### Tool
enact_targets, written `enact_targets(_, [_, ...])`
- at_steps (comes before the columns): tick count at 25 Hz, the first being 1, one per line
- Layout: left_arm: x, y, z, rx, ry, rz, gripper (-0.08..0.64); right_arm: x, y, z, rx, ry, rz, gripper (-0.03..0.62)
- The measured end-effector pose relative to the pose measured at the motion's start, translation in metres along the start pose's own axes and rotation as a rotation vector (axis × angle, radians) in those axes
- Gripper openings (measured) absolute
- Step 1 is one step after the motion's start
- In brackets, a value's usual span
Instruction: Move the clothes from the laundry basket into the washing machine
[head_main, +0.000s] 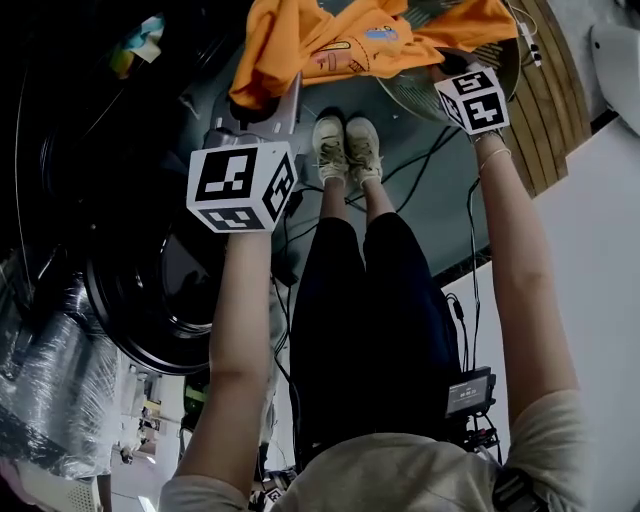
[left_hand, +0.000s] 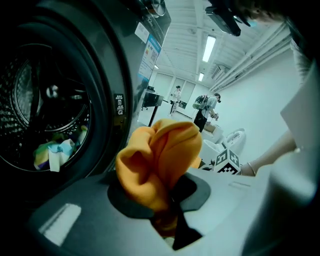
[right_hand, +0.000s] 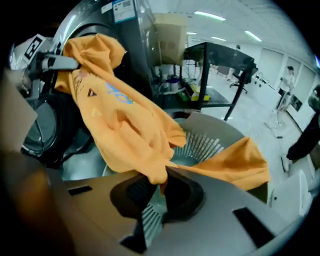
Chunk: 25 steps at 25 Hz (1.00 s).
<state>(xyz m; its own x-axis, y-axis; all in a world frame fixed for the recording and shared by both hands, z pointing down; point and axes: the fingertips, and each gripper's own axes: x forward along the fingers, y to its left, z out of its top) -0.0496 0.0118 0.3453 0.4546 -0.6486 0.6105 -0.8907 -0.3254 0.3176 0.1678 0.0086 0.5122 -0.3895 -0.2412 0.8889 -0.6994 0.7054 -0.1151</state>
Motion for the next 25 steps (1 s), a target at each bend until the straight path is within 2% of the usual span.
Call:
enact_targets(4, [0.008,-0.007,-0.011,-0.019,0.048,-0.043,0.084,-0.028,0.002,0.031,0.192,-0.202,-0.053,0.031])
enact_targets(7, [0.014,-0.014,-0.011,-0.006,0.061,-0.071,0.086,-0.058,0.010,0.058,0.306,-0.362,-0.046,0.031])
enact_targets(12, [0.022,-0.040,-0.015,-0.012,0.086,-0.172,0.098,-0.110,0.037,0.111,0.345,-0.543,0.051,0.031])
enact_targets(18, [0.024,-0.076,-0.014,-0.054,0.056,-0.327,0.268,-0.143,0.086,0.159,0.289,-0.591,0.246,0.031])
enact_targets(22, [0.017,-0.082,-0.015,-0.004,0.052,-0.362,0.331,-0.152,0.115,0.176,0.252,-0.557,0.347,0.031])
enact_targets(25, [0.008,-0.079,-0.018,0.062,0.037,-0.342,0.360,-0.152,0.140,0.184,0.214,-0.529,0.417,0.031])
